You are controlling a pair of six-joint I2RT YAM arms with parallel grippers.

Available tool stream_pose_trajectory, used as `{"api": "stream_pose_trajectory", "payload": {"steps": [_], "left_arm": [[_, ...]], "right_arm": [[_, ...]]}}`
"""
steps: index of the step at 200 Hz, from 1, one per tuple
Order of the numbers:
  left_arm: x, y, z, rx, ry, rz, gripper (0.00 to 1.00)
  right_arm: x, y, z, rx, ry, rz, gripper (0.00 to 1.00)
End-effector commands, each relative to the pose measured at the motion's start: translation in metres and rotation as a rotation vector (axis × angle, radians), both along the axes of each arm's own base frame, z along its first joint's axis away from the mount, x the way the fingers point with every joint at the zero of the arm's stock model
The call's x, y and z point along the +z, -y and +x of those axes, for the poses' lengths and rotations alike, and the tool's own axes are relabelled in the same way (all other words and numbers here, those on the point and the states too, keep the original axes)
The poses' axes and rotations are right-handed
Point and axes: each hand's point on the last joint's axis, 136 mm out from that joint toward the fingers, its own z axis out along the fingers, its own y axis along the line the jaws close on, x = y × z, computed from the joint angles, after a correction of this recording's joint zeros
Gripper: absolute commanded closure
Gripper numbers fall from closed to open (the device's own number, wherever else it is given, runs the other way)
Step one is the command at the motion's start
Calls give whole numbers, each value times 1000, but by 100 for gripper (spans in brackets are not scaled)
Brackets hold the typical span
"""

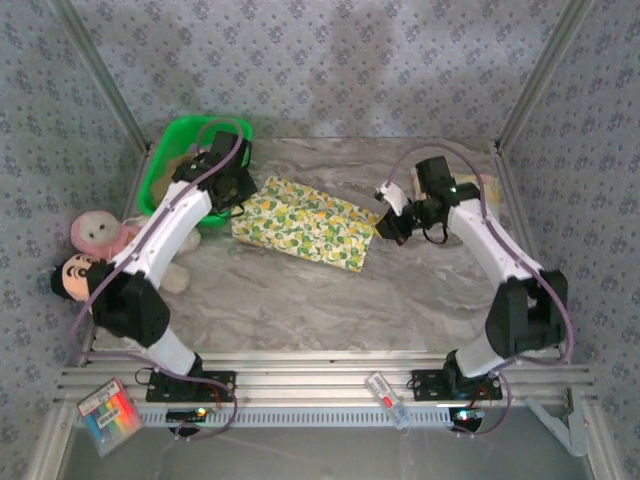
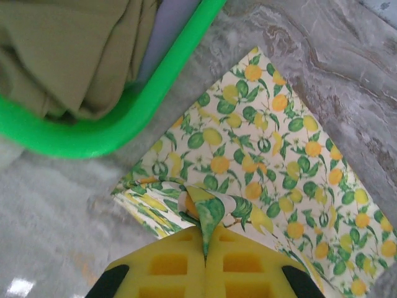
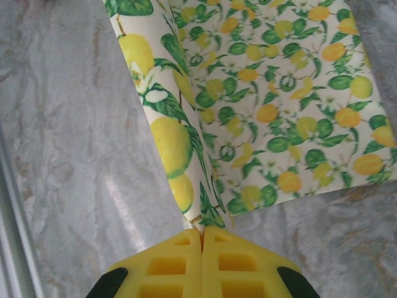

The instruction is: Fold and stack the skirts

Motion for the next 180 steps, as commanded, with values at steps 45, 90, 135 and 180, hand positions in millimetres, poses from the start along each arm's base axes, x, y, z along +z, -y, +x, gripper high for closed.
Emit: {"api": "stream_pose_trajectory", "payload": {"steps": [45,90,135,180], "left_arm": [[-5,8,61,-87,20,91,100],[-11,18,95,-97,87,89,100],[-50,33,138,-102,55,99,96],[-45,41,164,-109,11,131,30]], "right_arm": [[-47,20,45,25,-174,-37,100],[-83,27,77,-2,-236,-104,100],[-116,39,113,-94,-267,-184,100],[-84,26,153,-320,-196,-45,31]]}}
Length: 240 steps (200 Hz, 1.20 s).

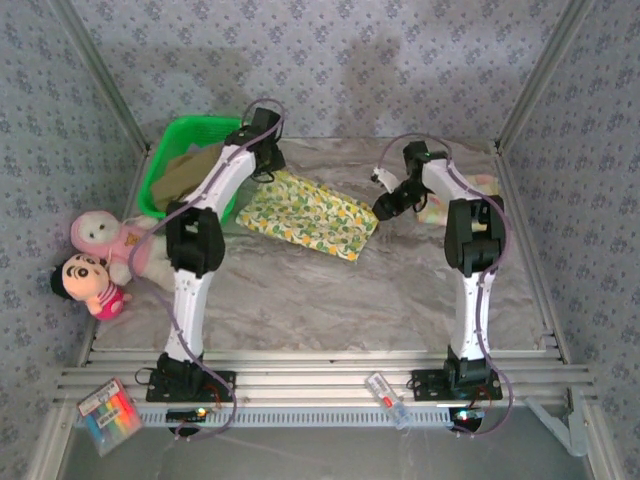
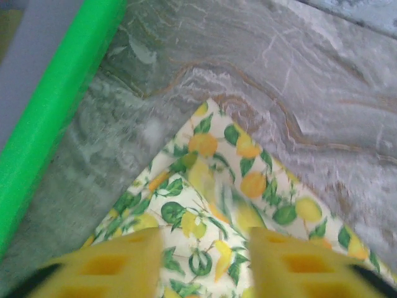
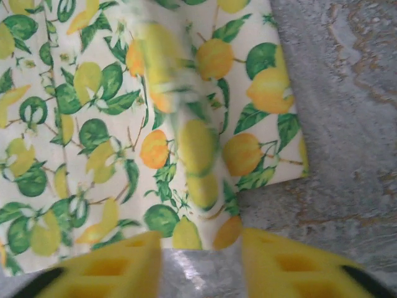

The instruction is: Fold and stack the skirts

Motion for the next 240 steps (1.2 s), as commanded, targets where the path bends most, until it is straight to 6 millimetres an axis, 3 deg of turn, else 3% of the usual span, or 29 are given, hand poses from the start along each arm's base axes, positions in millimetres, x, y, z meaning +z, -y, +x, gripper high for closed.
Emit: {"api": "stream_pose_trajectory", "payload": {"steps": [1,10,14,17,39,59,102,131,159,189,203,228,230,240], "left_arm": [[36,-9,-1,8,5,30,29],[44,-4,-4,-12,8,23,20],[49,-1,-6,-24,14,17,17],[51,2,-8,-35,14,14,15],[58,32,-24,-144,8,-39,5],[42,57,-40,-220,-47,-145,0],[-7,74,-57,-264,-170,-269,0],[-38,72,-63,-237,-248,-328,0],[-61,65,-69,-207,-293,-342,0],[-81,61,-81,-179,-335,-347,0],[-98,59,-96,-161,-380,-354,0],[-113,63,-122,-150,-430,-381,0],[-114,63,-124,-150,-434,-380,0],[-117,65,-137,-149,-452,-380,0]], "right_arm": [[37,-4,28,-181,80,77,30],[52,-5,32,-257,116,113,17],[59,-5,35,-301,139,124,4],[64,-3,38,-337,155,133,0],[89,-2,33,-558,173,235,0],[99,-19,19,-646,178,331,0],[72,-66,-10,-794,51,341,0],[48,-112,-24,-770,-56,348,0],[22,-137,-34,-762,-121,292,0],[-5,-136,-43,-807,-187,260,0],[-12,-130,-48,-818,-205,245,0],[-19,-108,-58,-843,-215,196,0],[-28,-102,-65,-848,-229,173,0],[-34,-89,-73,-855,-232,145,0]]}}
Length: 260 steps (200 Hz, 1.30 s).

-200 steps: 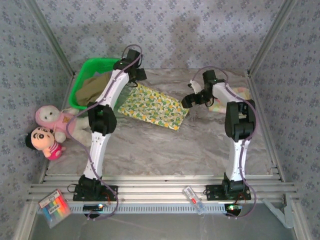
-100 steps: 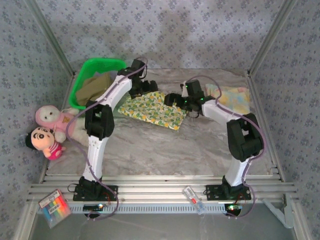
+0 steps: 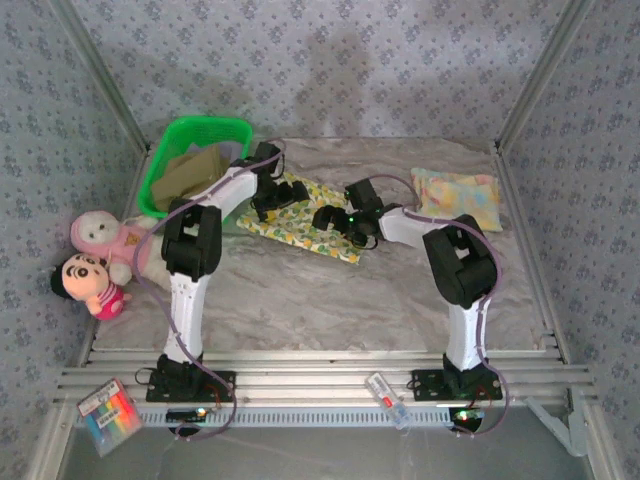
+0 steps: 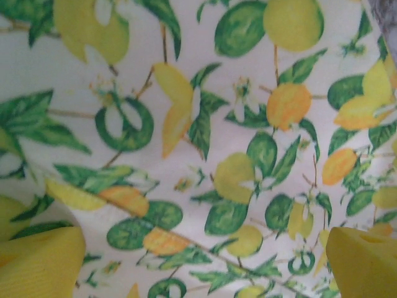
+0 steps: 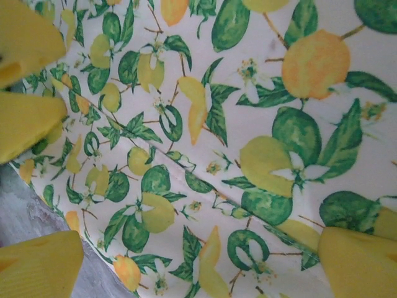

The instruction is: Fold and stack the skirts

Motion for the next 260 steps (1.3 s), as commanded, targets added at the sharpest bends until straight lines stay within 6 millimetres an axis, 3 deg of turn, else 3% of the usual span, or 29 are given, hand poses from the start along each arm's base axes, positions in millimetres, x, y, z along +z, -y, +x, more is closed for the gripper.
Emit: {"api": "stream_pose_trajectory", "payload": {"steps": [1,39,68,117,134,150,168,185,221,244,260], "left_arm": [[-24,8,-40,0,-112,-15,0],[-23,24,-82,3,-150,-68,0],[-13,40,-107,-22,-155,-66,0],[58,0,-98,28,55,59,0],[73,1,-98,10,83,47,0],[78,13,-98,-29,80,-4,0],[75,22,-94,-61,90,27,0],[60,24,-89,-59,58,49,0],[16,1,-82,58,-31,69,0],[-2,-15,-92,116,-69,69,0],[-10,-12,-104,139,-107,25,0]], "right_arm": [[-25,40,-26,-53,-96,-90,0],[-25,73,-44,-36,-94,-164,0],[-13,92,-51,-71,-37,-195,0],[47,111,-43,-177,263,-158,0],[62,124,-44,-227,319,-180,0],[61,137,-46,-280,301,-173,0],[63,126,-42,-241,303,-9,0],[60,112,-39,-216,270,57,0],[48,79,-32,-195,252,56,0],[37,51,-29,-127,204,102,0],[23,39,-30,-98,148,92,0]]}}
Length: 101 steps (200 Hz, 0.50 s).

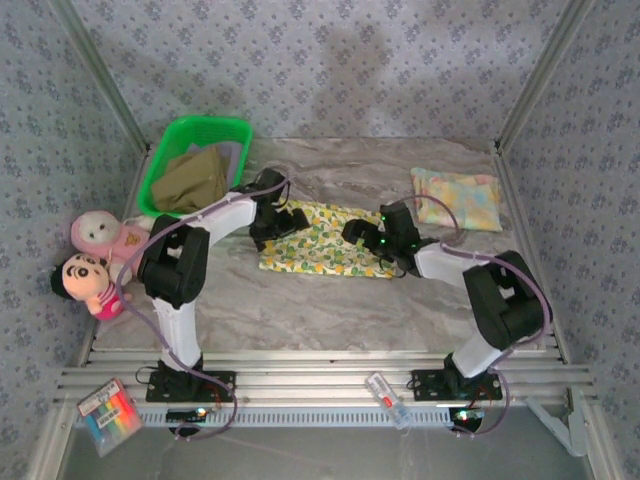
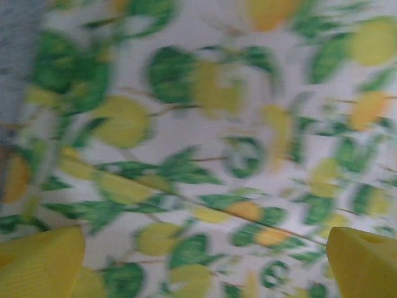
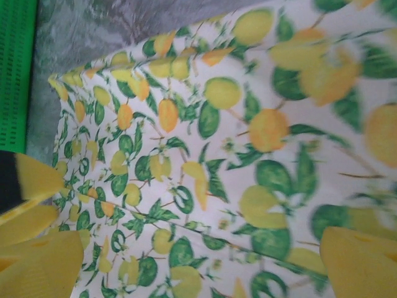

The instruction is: Fold and stack the skirts

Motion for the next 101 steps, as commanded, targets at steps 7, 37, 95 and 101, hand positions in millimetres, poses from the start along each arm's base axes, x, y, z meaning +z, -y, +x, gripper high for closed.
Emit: {"api": "stream_pose_trajectory", "payload": {"steps": [7,37,95,101], "left_arm": [[-5,6,-15,70,-38,-91,0],[9,7,-24,91,-10,-80,0],[75,15,12,19,152,-168,0],[77,22,18,7,159,-197,0]], "right_arm": [[-3,-23,8,36,-42,38,0],[-23,8,9,-93,-119,18,0],[12,12,15,-43,-22,41,1],[15,10,18,-27,-10,41,1]]}}
